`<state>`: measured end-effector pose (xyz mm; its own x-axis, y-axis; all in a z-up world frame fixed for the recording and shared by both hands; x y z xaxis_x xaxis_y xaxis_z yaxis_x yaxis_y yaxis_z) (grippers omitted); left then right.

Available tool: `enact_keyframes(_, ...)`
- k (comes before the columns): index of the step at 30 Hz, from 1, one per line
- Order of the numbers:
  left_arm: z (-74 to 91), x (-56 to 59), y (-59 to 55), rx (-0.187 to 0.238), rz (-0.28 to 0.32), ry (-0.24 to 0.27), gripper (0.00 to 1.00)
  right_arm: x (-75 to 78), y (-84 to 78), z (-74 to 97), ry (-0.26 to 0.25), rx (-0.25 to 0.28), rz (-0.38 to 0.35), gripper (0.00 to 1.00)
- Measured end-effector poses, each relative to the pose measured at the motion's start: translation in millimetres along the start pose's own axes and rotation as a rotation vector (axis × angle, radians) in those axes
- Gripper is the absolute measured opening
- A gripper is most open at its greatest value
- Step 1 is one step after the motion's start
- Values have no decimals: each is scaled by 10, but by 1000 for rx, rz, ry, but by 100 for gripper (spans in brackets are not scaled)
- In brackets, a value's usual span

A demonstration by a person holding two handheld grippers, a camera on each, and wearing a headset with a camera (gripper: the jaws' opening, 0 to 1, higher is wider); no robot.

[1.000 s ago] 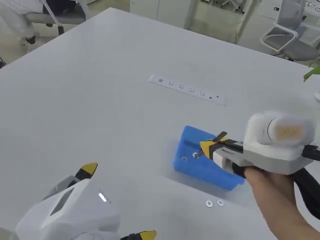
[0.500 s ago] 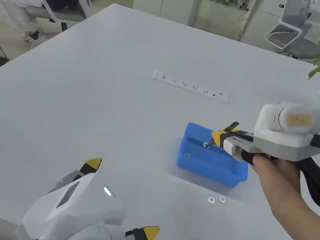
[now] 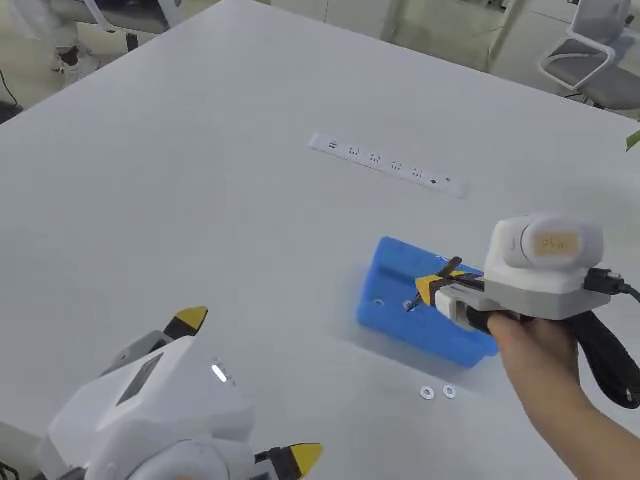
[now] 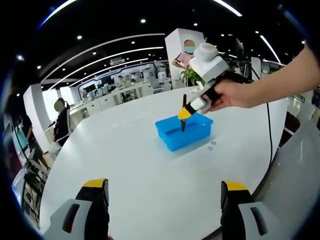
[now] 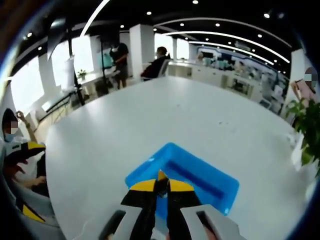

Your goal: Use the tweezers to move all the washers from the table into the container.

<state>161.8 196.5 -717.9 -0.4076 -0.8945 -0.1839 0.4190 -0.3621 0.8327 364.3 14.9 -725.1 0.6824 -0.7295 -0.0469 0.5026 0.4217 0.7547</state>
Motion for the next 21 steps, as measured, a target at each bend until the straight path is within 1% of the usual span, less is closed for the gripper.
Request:
enact_keyframes(7,-1,-3,-3,-4,1,1,95,-20,-98,-100,4,-35,0,4)
enact_keyframes(11,-5,-1,-6,-8,-2,-2,95,-7,-163,-148,4,-59,3,4)
enact_keyframes(12,-6,1,-6,-8,-3,-3,95,-3,-156,-137,4,-40,2,4)
enact_keyframes(13,-7,4,-7,-8,-3,-5,95,-2,-162,-132,6,-55,-6,4)
enact_keyframes(15,-8,5,-9,-11,-4,-6,95,5,-154,-139,8,-48,-5,4)
enact_keyframes(21,-3,9,-10,-11,-5,-9,95,12,-162,-138,9,-50,-20,4)
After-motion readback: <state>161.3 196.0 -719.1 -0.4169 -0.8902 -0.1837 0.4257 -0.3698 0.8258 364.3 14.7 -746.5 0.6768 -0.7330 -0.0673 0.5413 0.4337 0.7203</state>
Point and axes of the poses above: the centre of the closed fingertips' face, and the gripper's own axes: z roughly backward along the fingers, x roughly to its right, y roughly out of its top, the point moved 9 cm from there along z, roughly backward along the fingers, and after that the axes turned 2 degrees about -z, right-handed, at the moved point
